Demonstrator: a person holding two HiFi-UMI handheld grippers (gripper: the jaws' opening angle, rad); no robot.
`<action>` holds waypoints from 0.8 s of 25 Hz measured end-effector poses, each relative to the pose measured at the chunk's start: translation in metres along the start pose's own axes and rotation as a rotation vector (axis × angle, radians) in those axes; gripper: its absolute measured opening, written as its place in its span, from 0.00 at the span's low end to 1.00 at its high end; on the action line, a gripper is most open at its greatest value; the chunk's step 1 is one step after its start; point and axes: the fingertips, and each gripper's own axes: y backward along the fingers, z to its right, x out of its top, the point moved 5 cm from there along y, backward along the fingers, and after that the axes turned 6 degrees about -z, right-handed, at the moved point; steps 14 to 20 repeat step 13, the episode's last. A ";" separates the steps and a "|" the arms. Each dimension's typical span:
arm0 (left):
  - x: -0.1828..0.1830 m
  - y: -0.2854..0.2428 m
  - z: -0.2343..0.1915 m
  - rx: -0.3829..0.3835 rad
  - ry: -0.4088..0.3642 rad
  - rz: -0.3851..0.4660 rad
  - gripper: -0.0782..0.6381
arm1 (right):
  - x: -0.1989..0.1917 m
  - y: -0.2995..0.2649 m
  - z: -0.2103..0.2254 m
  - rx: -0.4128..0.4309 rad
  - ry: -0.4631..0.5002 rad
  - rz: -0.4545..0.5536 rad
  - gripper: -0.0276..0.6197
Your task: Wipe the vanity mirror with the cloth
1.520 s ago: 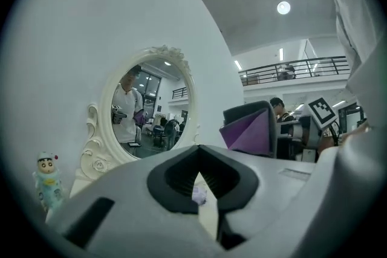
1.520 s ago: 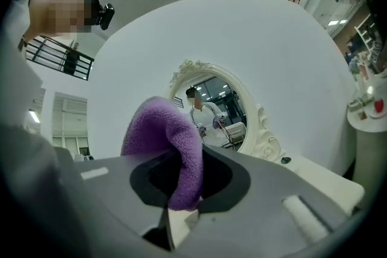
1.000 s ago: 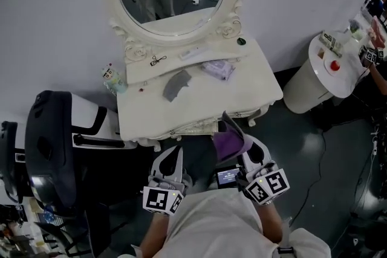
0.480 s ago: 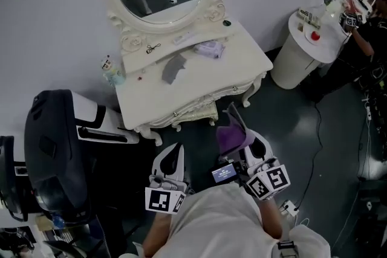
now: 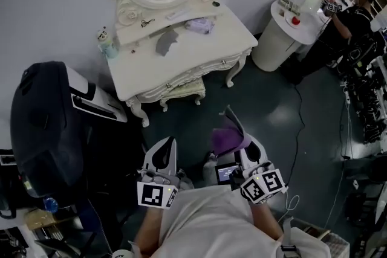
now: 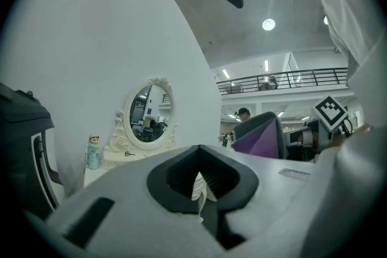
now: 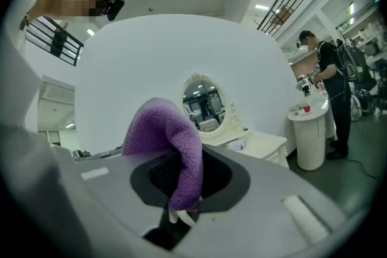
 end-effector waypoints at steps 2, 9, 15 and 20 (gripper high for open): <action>0.003 0.013 0.010 0.018 -0.011 0.016 0.11 | -0.003 0.016 -0.002 -0.004 -0.012 0.003 0.14; -0.001 0.056 0.062 0.132 -0.020 0.021 0.11 | -0.006 0.070 -0.005 0.097 0.046 0.005 0.14; -0.021 0.076 0.111 0.192 0.002 -0.011 0.11 | -0.010 0.116 0.008 0.138 0.098 -0.011 0.14; -0.021 0.076 0.111 0.192 0.002 -0.011 0.11 | -0.010 0.116 0.008 0.138 0.098 -0.011 0.14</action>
